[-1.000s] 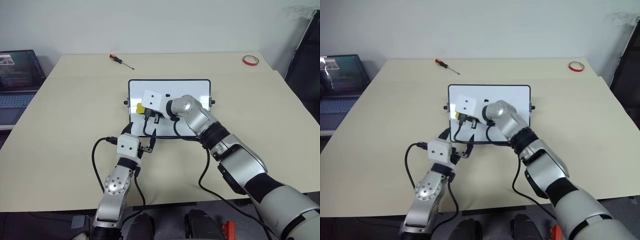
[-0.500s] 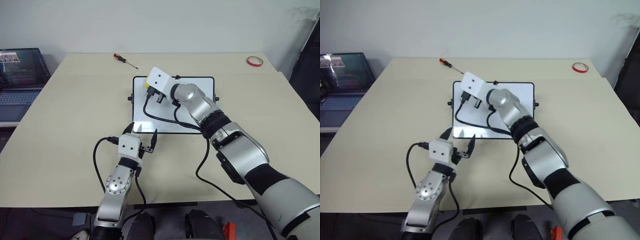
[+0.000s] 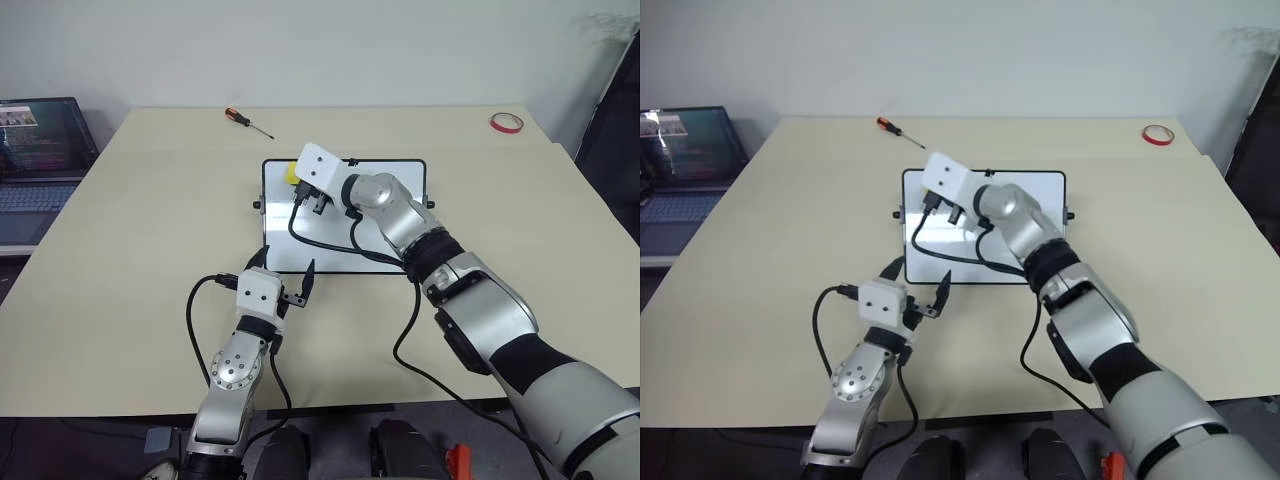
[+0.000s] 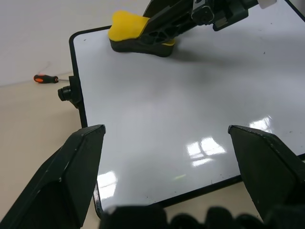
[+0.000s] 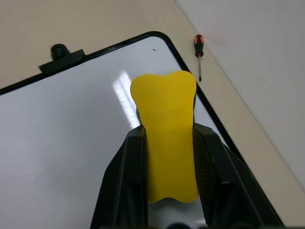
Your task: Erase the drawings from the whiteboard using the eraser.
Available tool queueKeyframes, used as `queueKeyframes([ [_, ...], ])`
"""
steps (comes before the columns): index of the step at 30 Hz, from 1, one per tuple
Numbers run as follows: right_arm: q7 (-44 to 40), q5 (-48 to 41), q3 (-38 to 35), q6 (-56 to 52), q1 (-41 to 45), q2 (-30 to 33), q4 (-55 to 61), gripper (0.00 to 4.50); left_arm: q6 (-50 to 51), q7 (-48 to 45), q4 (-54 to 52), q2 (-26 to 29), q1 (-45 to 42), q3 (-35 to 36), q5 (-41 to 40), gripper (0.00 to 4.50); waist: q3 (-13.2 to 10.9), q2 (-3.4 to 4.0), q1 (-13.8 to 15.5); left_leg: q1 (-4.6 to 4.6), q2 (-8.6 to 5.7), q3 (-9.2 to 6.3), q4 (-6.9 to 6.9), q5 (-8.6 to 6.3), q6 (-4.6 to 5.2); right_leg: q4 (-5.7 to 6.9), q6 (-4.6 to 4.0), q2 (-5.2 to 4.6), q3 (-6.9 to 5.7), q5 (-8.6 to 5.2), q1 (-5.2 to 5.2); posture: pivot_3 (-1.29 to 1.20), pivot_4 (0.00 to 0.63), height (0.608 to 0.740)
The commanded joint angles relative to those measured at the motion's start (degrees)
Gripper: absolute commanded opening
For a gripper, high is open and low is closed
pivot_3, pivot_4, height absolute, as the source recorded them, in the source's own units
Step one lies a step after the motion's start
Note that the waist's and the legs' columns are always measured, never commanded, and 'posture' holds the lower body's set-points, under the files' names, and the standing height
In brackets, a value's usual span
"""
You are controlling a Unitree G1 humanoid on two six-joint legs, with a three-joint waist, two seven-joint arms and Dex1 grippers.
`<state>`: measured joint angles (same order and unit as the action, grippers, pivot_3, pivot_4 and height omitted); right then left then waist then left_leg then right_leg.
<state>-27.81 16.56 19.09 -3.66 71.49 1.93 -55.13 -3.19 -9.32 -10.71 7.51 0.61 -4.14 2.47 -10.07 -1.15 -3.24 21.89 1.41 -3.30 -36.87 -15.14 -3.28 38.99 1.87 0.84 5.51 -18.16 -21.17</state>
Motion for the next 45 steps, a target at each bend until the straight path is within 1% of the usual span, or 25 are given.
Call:
queueKeyframes([
  [1,-3.62,-1.09,-0.68,-5.7,-5.4,1.97,4.77,0.97,-0.46,-0.22,-2.31,0.32,-0.42,0.17,-0.14,4.5,0.0,0.0,0.03,0.01,0.0,0.0,0.01,0.0,0.0,0.0,0.0,0.0,0.0,0.0,0.0,0.0,0.15,0.74],
  [3,-4.66,-1.74,-1.25,-7.86,-7.65,2.77,9.96,0.97,-0.33,-0.43,-2.28,0.43,-0.68,0.18,-0.23,4.5,0.0,0.0,0.11,0.05,0.0,-0.04,0.02,0.0,-0.01,0.0,0.0,-0.01,-0.01,0.0,-0.02,0.0,0.15,0.74],
  [7,-7.22,-3.86,-3.78,-16.61,-14.12,6.59,26.58,0.97,-0.25,-1.25,-1.34,1.0,-2.16,0.65,-0.86,4.5,-0.01,-0.01,0.74,0.21,-0.03,-0.16,0.0,-0.01,-0.01,-0.02,0.0,-0.02,-0.12,0.0,-0.09,0.0,0.15,0.74],
  [11,-9.99,-6.13,-5.91,-27.78,-21.61,11.04,45.07,0.97,-0.52,-2.86,-0.03,1.65,-3.69,0.56,-1.87,4.5,-0.01,-0.02,1.38,0.6,-0.05,-0.29,-0.04,-0.01,-0.02,-0.06,0.01,-0.05,-0.24,0.01,-0.35,0.0,0.15,0.74],
  [14,-9.2,-7.65,-8.14,-35.35,-26.02,12.47,54.82,0.97,-0.8,-3.98,1.71,2.14,-5.45,0.94,-2.57,4.5,-0.02,-0.01,1.46,0.99,-0.04,-0.36,-0.03,0.0,-0.04,-0.04,0.0,-0.06,-0.31,0.01,-0.73,0.0,0.15,0.74],
  [18,-7.19,-8.83,-10.86,-43.27,-30.61,13.93,64.6,0.97,-1.31,-5.95,4.0,2.83,-7.85,1.3,-3.94,4.5,-0.03,-0.02,1.4,1.13,-0.03,-0.32,0.01,0.0,-0.05,-0.05,-0.02,-0.05,-0.29,0.0,-0.91,0.0,0.15,0.74],
  [23,-3.37,-9.41,-16.79,-54.9,-36.11,16.53,77.95,0.97,-1.14,-15.99,7.54,4.45,-13.67,-1.68,-8.39,4.5,-0.06,-0.03,1.61,1.17,-0.04,-0.25,0.01,0.0,-0.05,-0.07,-0.02,-0.03,-0.3,-0.01,-0.95,0.0,0.15,0.74],
  [26,-1.22,-9.48,-18.83,-60.28,-37.47,17.5,82.77,0.97,-0.57,-20.44,9.54,5.06,-16.59,-2.77,-10.04,4.5,-0.06,-0.03,1.56,1.19,-0.07,-0.19,-0.02,0.0,-0.05,-0.08,-0.01,-0.03,-0.35,-0.01,-0.96,0.0,0.15,0.74],
  [32,2.52,-8.91,-26.24,-74.89,-42.87,21.87,94.89,0.97,0.97,-33.21,16.05,4.85,-25.06,-5.65,-15.29,4.5,-0.06,-0.03,1.56,1.18,-0.07,-0.15,-0.01,0.0,-0.04,-0.08,0.0,0.02,-0.37,-0.01,-0.96,0.0,0.15,0.74],
  [37,4.67,-9.17,-32.45,-81.7,-47.5,24.26,98.79,0.97,-0.84,-44.98,23.82,4.14,-31.39,-8.18,-17.49,4.5,-0.07,-0.04,1.51,1.17,-0.1,0.07,-0.02,0.0,-0.04,-0.07,0.01,0.1,-0.37,-0.02,-0.96,0.0,0.15,0.74],
  [40,6.09,-9.55,-36.0,-84.01,-49.17,22.97,99.15,0.97,-3.68,-51.45,29.65,3.54,-34.4,-9.68,-17.09,4.5,-0.07,-0.04,1.15,1.13,-0.11,0.23,-0.01,0.0,-0.03,-0.05,0.01,0.13,-0.25,-0.02,-0.96,0.0,0.15,0.74],
  [42,6.28,-10.34,-38.91,-85.46,-50.25,21.03,98.85,0.97,-6.93,-56.44,35.2,3.4,-37.14,-11.87,-15.2,4.5,-0.06,-0.04,1.21,1.11,-0.23,0.26,-0.01,0.0,-0.03,-0.04,0.01,0.21,-0.22,-0.02,-0.96,0.0,0.15,0.74],
  [45,6.26,-11.71,-41.02,-85.47,-51.55,19.84,97.88,0.97,-9.94,-59.85,40.61,2.54,-39.78,-12.93,-13.99,4.5,-0.06,-0.04,1.21,1.12,-0.52,0.26,-0.02,0.0,-0.01,-0.01,0.03,0.3,-0.2,-0.05,-0.97,0.0,0.15,0.74],
])
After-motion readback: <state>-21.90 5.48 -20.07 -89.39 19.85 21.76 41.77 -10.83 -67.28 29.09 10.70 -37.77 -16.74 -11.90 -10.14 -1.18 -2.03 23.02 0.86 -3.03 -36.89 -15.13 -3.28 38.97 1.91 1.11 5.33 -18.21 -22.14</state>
